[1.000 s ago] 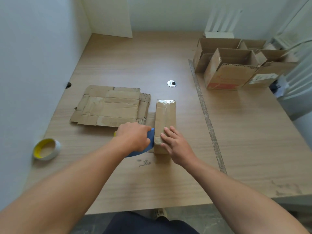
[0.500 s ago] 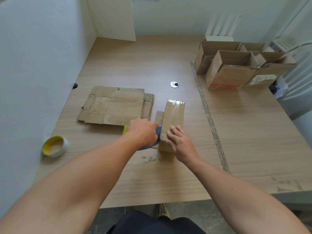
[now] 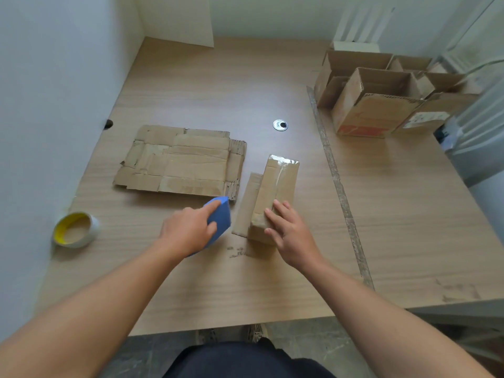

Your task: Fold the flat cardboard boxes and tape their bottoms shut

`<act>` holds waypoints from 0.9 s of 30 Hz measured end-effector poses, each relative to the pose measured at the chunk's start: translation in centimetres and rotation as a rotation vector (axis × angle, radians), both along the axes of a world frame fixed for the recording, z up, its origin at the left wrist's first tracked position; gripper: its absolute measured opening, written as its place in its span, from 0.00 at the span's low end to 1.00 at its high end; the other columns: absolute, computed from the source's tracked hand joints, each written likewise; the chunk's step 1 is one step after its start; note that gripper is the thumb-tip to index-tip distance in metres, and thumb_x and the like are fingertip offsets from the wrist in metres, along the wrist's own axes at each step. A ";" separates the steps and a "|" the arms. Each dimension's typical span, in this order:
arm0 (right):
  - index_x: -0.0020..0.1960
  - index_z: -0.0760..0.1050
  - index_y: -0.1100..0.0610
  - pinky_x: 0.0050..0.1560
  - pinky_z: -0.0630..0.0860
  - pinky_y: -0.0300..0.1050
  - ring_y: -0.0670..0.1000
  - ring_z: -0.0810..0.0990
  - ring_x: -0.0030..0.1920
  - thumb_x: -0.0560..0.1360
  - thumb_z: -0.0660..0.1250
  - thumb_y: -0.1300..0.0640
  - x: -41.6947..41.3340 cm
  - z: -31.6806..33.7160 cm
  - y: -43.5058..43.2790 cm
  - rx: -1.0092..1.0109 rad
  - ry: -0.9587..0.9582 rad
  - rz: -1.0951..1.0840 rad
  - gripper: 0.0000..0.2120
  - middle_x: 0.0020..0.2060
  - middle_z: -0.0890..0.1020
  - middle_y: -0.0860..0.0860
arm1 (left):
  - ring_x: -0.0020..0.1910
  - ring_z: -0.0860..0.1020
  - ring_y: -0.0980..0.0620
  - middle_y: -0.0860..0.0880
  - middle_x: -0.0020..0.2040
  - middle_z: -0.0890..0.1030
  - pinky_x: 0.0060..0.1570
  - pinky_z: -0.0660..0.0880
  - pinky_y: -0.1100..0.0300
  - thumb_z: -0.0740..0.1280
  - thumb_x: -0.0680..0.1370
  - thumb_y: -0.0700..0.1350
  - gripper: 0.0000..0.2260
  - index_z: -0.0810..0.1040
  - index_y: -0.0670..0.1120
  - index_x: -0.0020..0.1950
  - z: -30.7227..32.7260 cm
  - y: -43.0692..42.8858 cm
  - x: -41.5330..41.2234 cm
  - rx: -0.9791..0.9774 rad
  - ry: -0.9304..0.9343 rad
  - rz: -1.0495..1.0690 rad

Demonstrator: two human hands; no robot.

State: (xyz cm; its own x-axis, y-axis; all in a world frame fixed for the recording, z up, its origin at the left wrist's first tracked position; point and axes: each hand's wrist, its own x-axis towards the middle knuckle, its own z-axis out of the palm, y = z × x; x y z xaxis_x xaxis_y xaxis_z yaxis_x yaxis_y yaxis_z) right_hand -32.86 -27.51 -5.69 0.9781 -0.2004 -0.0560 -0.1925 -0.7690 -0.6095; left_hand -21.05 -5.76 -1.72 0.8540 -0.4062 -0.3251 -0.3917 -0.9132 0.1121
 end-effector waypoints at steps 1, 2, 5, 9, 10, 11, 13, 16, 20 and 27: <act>0.74 0.70 0.56 0.74 0.46 0.37 0.55 0.55 0.79 0.80 0.68 0.57 -0.1 0.0 0.5 -0.002 -0.005 -0.008 0.23 0.77 0.63 0.53 | 0.46 0.77 0.43 0.47 0.48 0.78 0.40 0.70 0.56 0.54 0.81 0.54 0.24 0.54 0.65 0.77 -0.7 1.0 -0.2 0.015 0.014 0.029; 0.74 0.70 0.56 0.74 0.46 0.38 0.56 0.55 0.79 0.79 0.68 0.57 -0.3 0.0 1.2 -0.004 -0.006 -0.015 0.24 0.77 0.63 0.54 | 0.48 0.78 0.43 0.46 0.51 0.79 0.40 0.71 0.56 0.54 0.81 0.54 0.24 0.53 0.65 0.77 -1.4 1.9 -0.4 0.030 0.028 0.049; 0.74 0.69 0.57 0.74 0.47 0.39 0.58 0.57 0.77 0.79 0.69 0.55 -0.5 0.1 3.6 -0.026 0.000 -0.017 0.25 0.77 0.63 0.56 | 0.50 0.79 0.44 0.47 0.52 0.79 0.41 0.71 0.56 0.55 0.82 0.54 0.24 0.52 0.64 0.77 -2.7 4.0 -0.7 0.014 0.047 0.091; 0.71 0.74 0.56 0.71 0.67 0.54 0.61 0.66 0.68 0.77 0.69 0.51 -0.2 0.5 5.4 -0.119 -0.034 0.011 0.23 0.71 0.71 0.56 | 0.44 0.77 0.45 0.49 0.46 0.76 0.37 0.72 0.55 0.56 0.82 0.52 0.26 0.52 0.63 0.78 -3.9 5.6 -0.7 -0.035 0.010 0.067; 0.68 0.76 0.54 0.64 0.73 0.58 0.61 0.68 0.64 0.76 0.68 0.49 0.0 0.6 5.5 -0.175 -0.054 0.022 0.22 0.69 0.74 0.55 | 0.44 0.77 0.45 0.49 0.47 0.76 0.37 0.73 0.54 0.56 0.82 0.51 0.26 0.51 0.63 0.78 -4.2 6.0 -0.8 -0.037 0.006 0.062; 0.66 0.78 0.53 0.57 0.76 0.59 0.60 0.69 0.61 0.75 0.67 0.47 0.2 0.8 5.5 -0.237 -0.077 0.036 0.21 0.65 0.76 0.53 | 0.43 0.77 0.45 0.48 0.47 0.75 0.37 0.74 0.53 0.57 0.82 0.51 0.27 0.50 0.63 0.78 -4.4 6.4 -0.8 -0.039 0.005 0.062; 0.62 0.79 0.51 0.55 0.75 0.59 0.59 0.69 0.61 0.73 0.64 0.42 0.4 0.8 5.1 -0.335 -0.123 0.080 0.22 0.60 0.79 0.51 | 0.42 0.76 0.45 0.48 0.46 0.73 0.36 0.73 0.53 0.57 0.82 0.51 0.28 0.49 0.62 0.79 -5.1 7.4 -1.0 -0.051 -0.005 0.063; 0.61 0.80 0.51 0.65 0.70 0.61 0.59 0.69 0.65 0.72 0.61 0.38 0.8 0.6 4.2 -0.368 -0.149 0.151 0.24 0.57 0.78 0.52 | 0.39 0.73 0.47 0.48 0.43 0.72 0.34 0.68 0.54 0.59 0.82 0.51 0.29 0.50 0.61 0.80 -5.9 8.5 -1.5 -0.093 -0.026 0.081; 0.62 0.78 0.49 0.59 0.75 0.55 0.57 0.74 0.60 0.72 0.60 0.36 1.1 1.3 4.7 -0.379 -0.098 0.186 0.26 0.57 0.77 0.50 | 0.43 0.75 0.46 0.47 0.46 0.73 0.40 0.75 0.51 0.58 0.82 0.53 0.30 0.45 0.63 0.79 -6.0 8.5 -2.0 -0.164 0.051 0.146; 0.68 0.76 0.51 0.54 0.76 0.54 0.59 0.73 0.58 0.74 0.53 0.35 1.4 2.3 7.6 -0.332 0.022 0.226 0.31 0.60 0.75 0.52 | 0.45 0.75 0.47 0.47 0.48 0.71 0.45 0.76 0.52 0.57 0.83 0.54 0.32 0.39 0.65 0.78 -5.7 7.9 -2.5 -0.173 0.171 0.176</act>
